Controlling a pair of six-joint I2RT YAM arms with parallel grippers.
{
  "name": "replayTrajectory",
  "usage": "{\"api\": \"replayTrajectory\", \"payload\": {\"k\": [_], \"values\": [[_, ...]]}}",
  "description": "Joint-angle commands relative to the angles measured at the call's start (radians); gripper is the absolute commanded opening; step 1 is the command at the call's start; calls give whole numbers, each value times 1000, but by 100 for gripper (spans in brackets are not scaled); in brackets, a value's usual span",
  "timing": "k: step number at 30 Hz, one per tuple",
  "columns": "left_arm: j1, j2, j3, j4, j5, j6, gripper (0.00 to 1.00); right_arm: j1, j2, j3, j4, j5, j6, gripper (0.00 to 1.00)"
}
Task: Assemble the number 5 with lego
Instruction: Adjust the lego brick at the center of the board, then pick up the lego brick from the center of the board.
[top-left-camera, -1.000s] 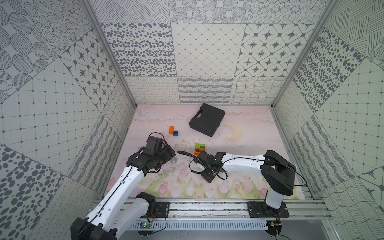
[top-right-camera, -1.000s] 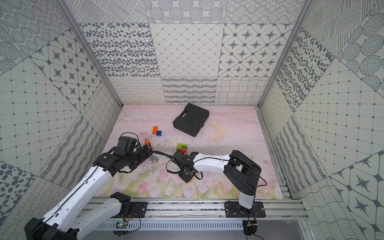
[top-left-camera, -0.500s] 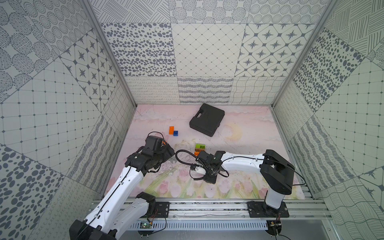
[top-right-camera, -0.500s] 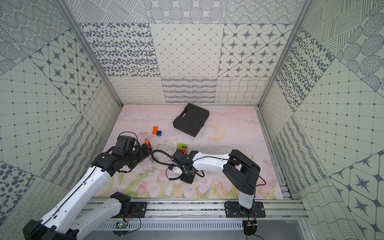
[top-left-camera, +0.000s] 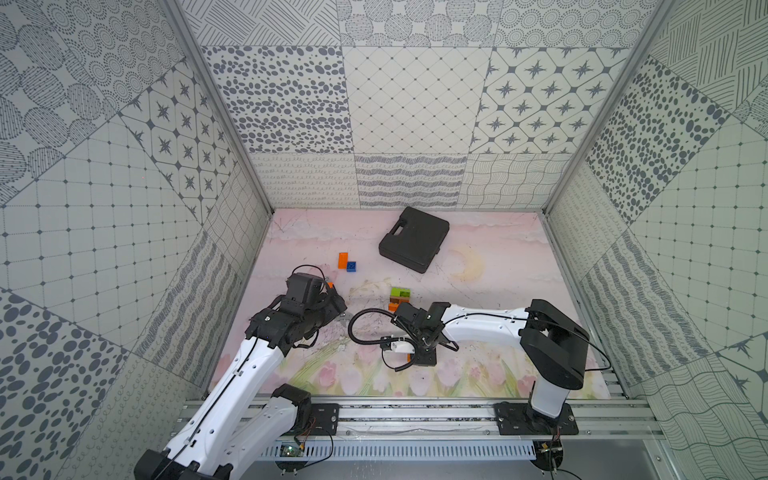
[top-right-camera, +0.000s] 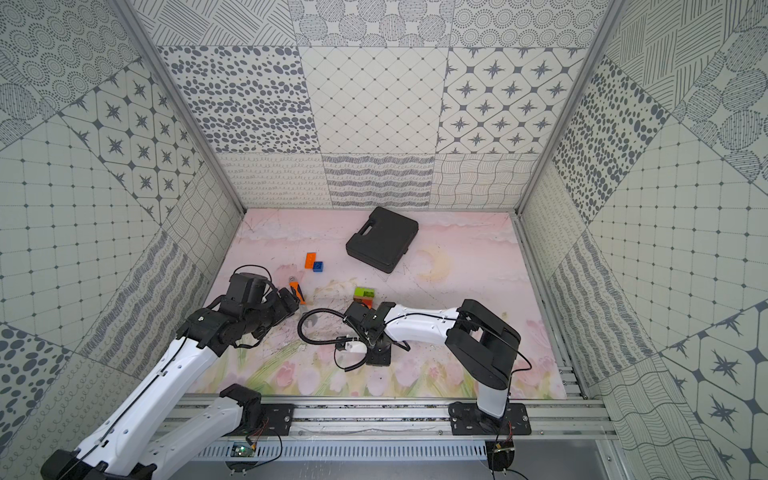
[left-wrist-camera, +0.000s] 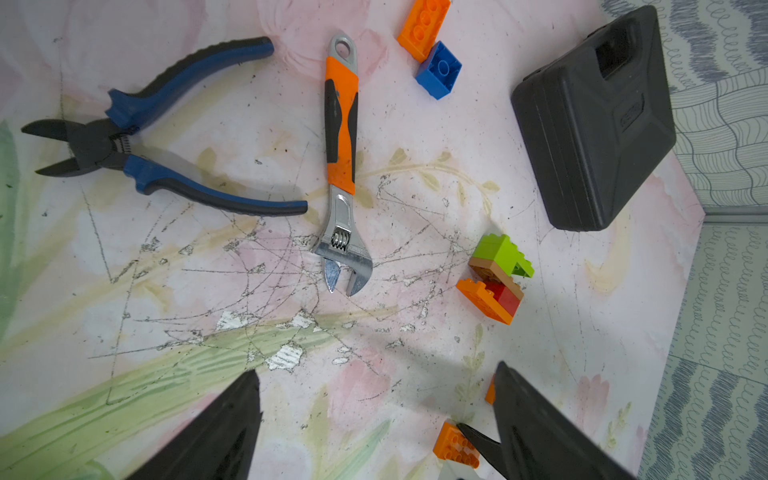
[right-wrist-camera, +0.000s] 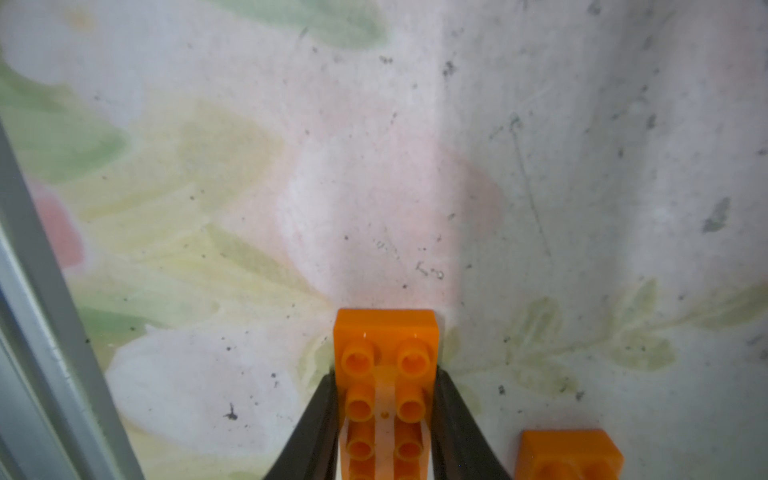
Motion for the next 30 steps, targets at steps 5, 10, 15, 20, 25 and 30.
{"api": "replayTrajectory", "payload": {"k": [5, 10, 15, 20, 25, 30], "values": [[12, 5, 15, -19, -26, 31, 91, -14, 10, -28, 54, 51, -45, 38], [14, 23, 12, 21, 6, 41, 91, -12, -61, -28, 72, 38, -23, 51], [14, 110, 54, 32, 38, 69, 85, -13, -231, -43, 121, -10, 91, 60], [15, 270, 124, 82, 67, 73, 74, -13, -443, -145, 277, 89, 393, 66], [15, 585, 360, 28, 46, 151, 68, -69, -632, -301, 434, 189, 831, 79], [17, 915, 676, -118, -49, 320, 67, -178, -686, -374, 421, 62, 1081, 81]]}}
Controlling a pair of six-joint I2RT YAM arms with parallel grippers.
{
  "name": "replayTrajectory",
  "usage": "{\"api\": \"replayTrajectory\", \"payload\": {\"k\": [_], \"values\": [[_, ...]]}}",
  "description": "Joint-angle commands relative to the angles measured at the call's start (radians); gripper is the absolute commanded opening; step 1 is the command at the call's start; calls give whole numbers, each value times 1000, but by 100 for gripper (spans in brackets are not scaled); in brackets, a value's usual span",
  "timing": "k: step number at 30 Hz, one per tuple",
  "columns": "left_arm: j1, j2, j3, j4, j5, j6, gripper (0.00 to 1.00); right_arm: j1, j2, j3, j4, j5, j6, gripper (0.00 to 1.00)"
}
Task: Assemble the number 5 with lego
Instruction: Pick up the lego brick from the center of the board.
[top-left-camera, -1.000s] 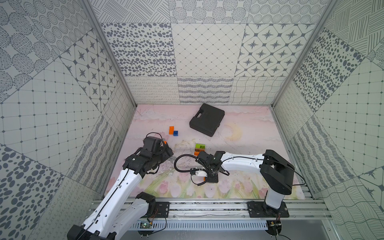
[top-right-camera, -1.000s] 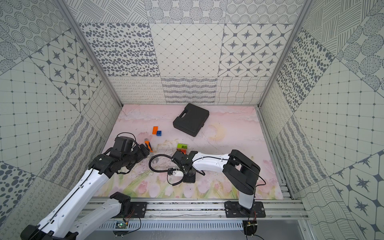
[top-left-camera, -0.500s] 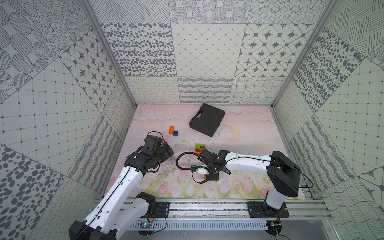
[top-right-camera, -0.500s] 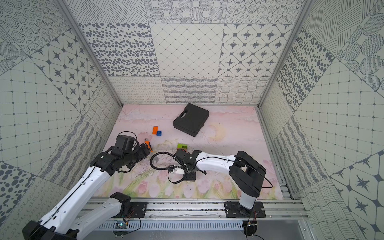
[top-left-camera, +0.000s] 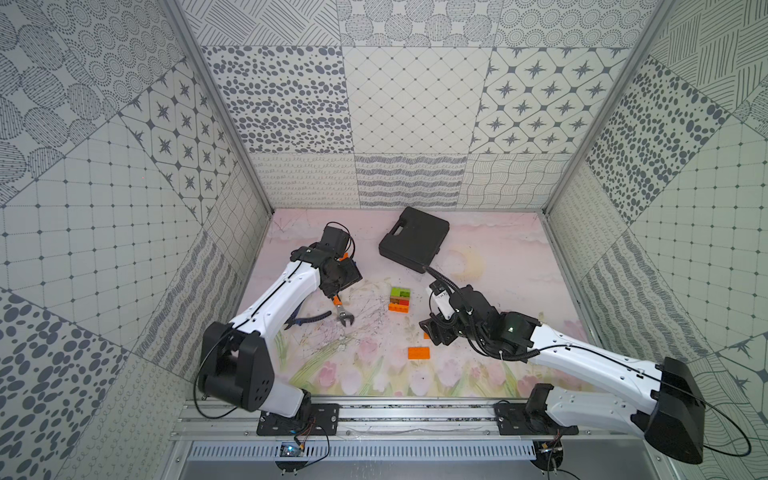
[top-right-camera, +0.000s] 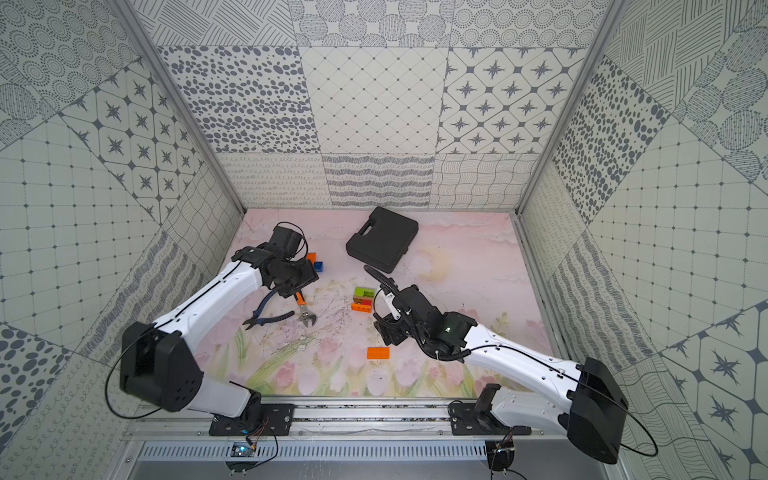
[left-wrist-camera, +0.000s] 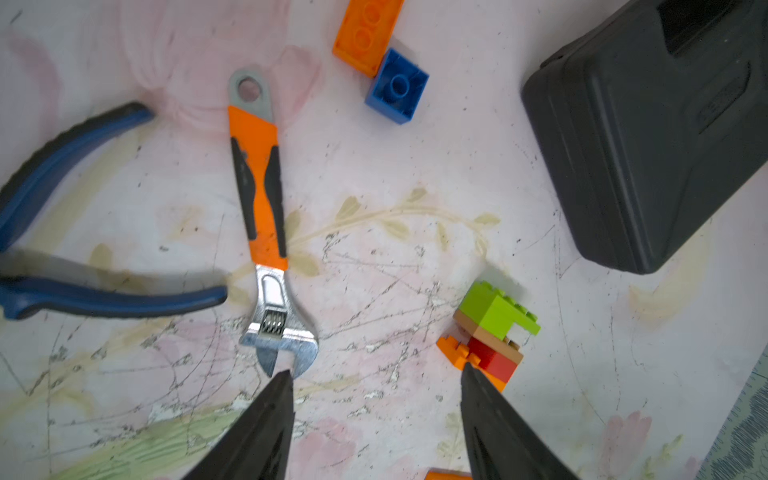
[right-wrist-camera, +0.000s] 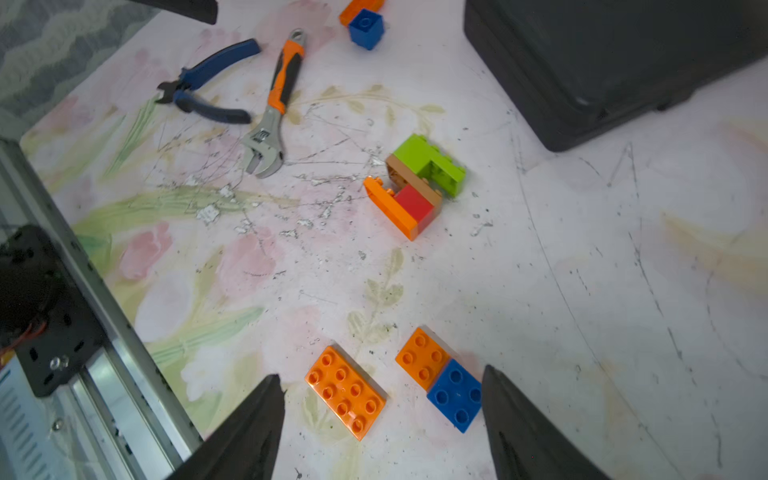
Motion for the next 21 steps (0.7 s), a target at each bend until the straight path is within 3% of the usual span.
{"api": "replayTrajectory", "payload": {"k": [1, 8, 13, 21], "values": [[17, 285, 267, -147, -99, 229, 67, -25, -11, -28, 58, -64, 239, 82], [24, 598, 623, -296, -221, 429, 76, -28, 34, 13, 15, -132, 248, 86], [67, 699, 754, -333, -118, 469, 71, -29, 63, 23, 63, -117, 261, 88], [78, 794, 851, -369, -73, 487, 64, -33, 102, 35, 57, -101, 272, 90]]}}
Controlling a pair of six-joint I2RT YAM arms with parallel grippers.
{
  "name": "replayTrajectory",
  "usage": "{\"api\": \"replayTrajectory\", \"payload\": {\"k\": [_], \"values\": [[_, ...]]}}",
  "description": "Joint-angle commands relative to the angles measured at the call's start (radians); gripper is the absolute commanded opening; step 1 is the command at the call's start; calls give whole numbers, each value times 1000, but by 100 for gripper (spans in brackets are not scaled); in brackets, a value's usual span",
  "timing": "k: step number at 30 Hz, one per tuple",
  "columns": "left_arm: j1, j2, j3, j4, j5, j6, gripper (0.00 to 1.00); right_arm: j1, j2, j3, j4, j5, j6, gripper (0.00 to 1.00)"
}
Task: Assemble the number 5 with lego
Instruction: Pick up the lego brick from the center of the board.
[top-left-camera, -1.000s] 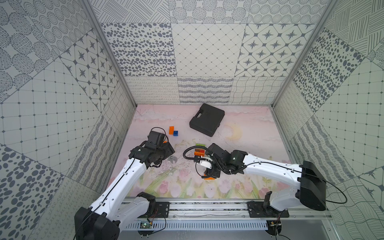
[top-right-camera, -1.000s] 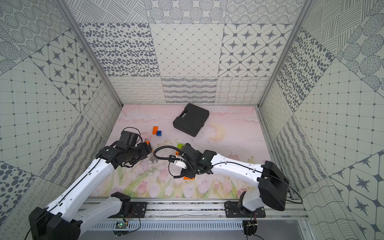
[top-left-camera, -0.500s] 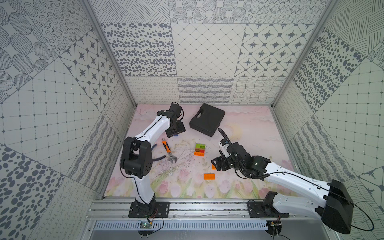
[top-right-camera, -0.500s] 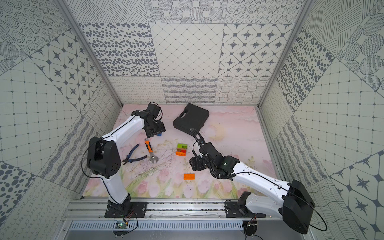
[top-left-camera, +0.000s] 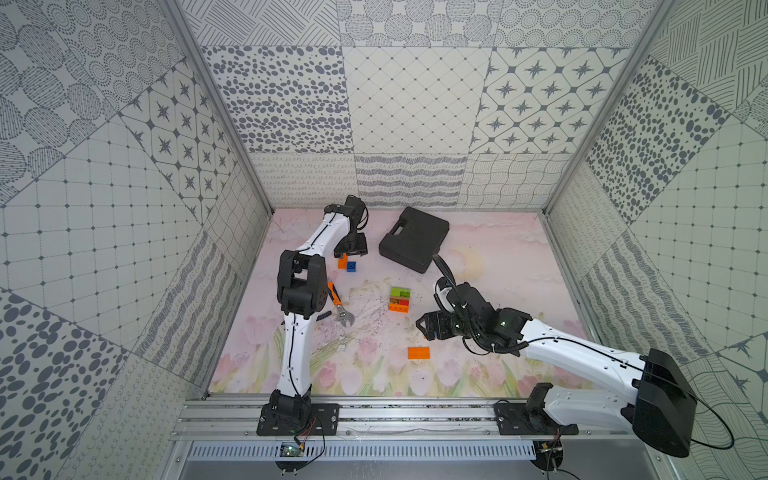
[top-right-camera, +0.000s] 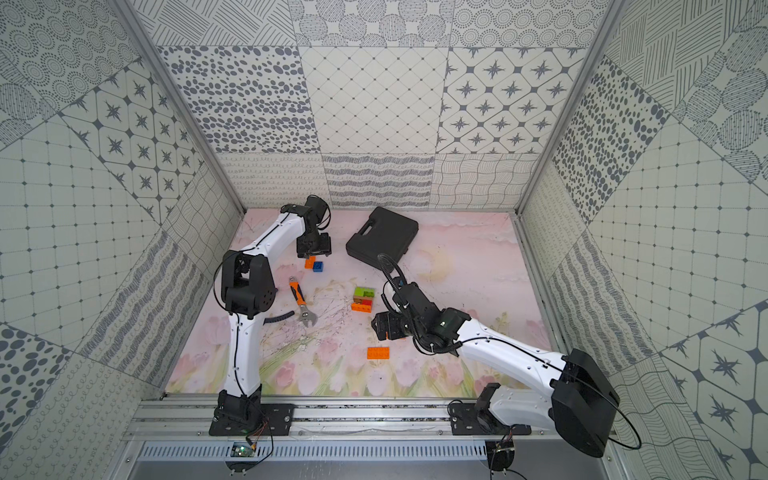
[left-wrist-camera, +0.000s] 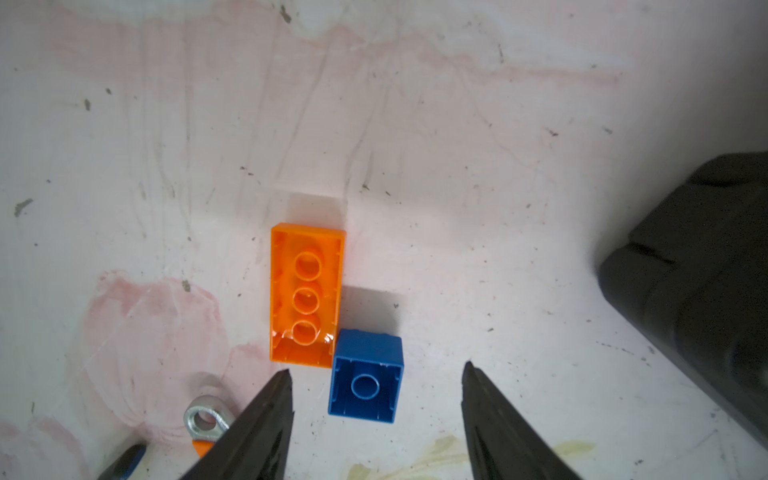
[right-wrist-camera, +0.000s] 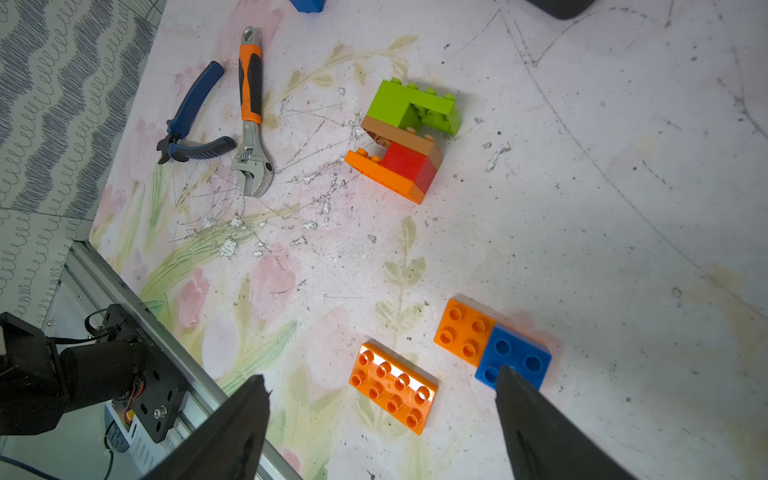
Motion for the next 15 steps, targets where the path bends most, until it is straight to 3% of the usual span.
{"api": "replayTrajectory", "payload": {"k": [1, 15], "values": [[9, 46, 54, -113, 32, 82, 63, -5, 19, 30, 30, 8, 19, 90], [7, 40, -15, -79, 78, 33, 49, -16, 41, 32, -3, 39, 58, 92]]}}
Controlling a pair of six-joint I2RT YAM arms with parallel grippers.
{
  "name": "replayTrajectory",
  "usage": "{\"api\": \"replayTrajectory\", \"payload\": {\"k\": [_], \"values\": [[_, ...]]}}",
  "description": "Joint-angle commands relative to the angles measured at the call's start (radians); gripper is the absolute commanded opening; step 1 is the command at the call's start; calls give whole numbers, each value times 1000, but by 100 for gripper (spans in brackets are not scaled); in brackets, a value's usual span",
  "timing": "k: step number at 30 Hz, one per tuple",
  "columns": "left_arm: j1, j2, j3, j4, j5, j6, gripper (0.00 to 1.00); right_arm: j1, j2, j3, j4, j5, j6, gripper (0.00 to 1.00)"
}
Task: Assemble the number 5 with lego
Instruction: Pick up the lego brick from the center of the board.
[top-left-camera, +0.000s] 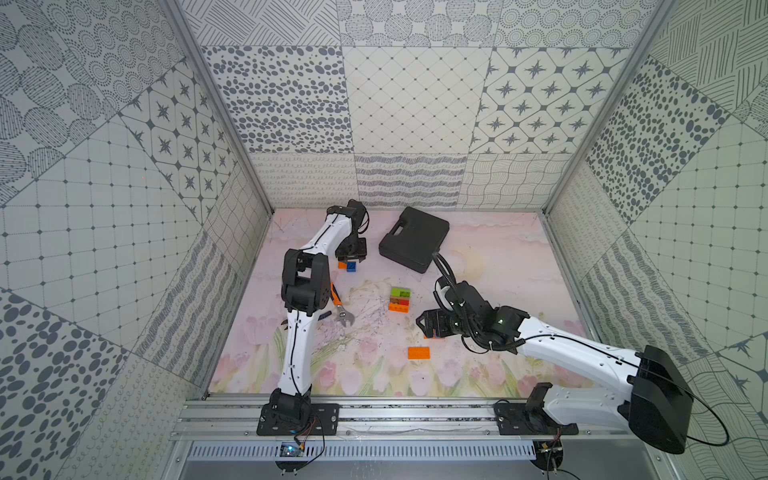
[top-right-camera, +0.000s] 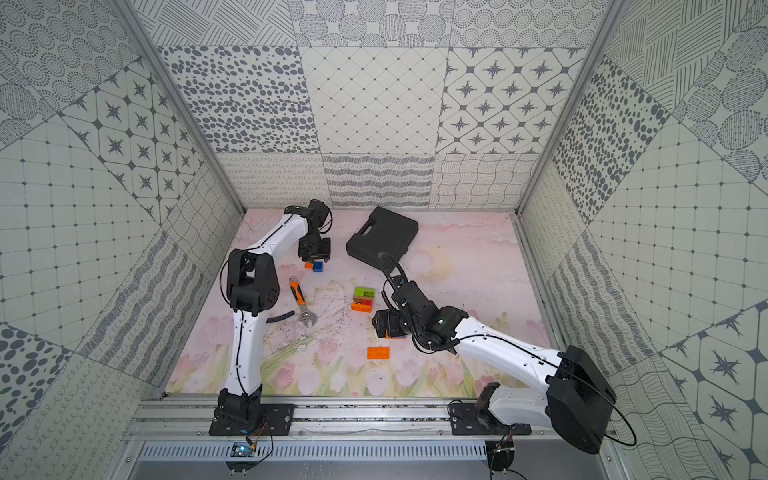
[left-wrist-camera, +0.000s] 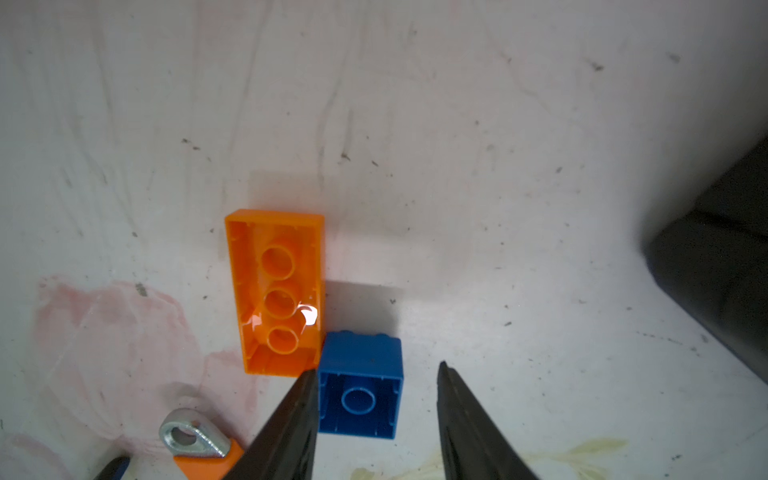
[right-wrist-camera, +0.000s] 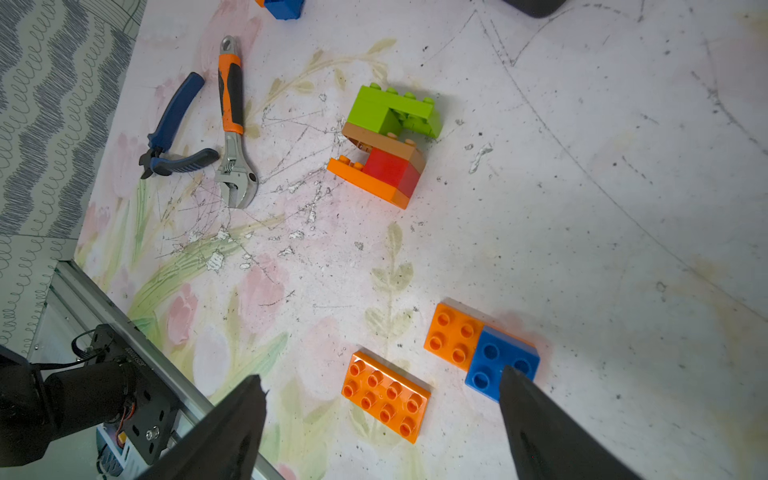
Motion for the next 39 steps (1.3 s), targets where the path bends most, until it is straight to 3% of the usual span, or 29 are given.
{"api": "replayTrajectory", "payload": {"k": [1, 9, 15, 20, 24, 28, 34, 39], "values": [[4, -1, -31, -29, 31, -6, 49, -5, 23, 24, 4, 11, 28, 92], [2, -6, -54, -24, 34, -15, 46, -5, 40, 25, 1, -4, 39, 93], [-12, -24, -70, -21, 24, -15, 36, -5, 48, 27, -5, -10, 51, 93], [-33, -107, -134, -3, 38, -39, 21, -5, 35, 30, -23, 1, 55, 94], [-55, -309, -330, 129, 188, -131, 17, -7, -28, 11, -32, 61, 49, 96], [-68, -598, -659, 452, 461, -333, 16, -29, -125, -38, -10, 112, 31, 96], [-78, -883, -1034, 853, 733, -655, 15, -67, -256, -126, 150, -14, -107, 91], [-123, -1023, -1207, 1037, 827, -831, 15, -86, -271, -150, 276, -84, -321, 84]]}}
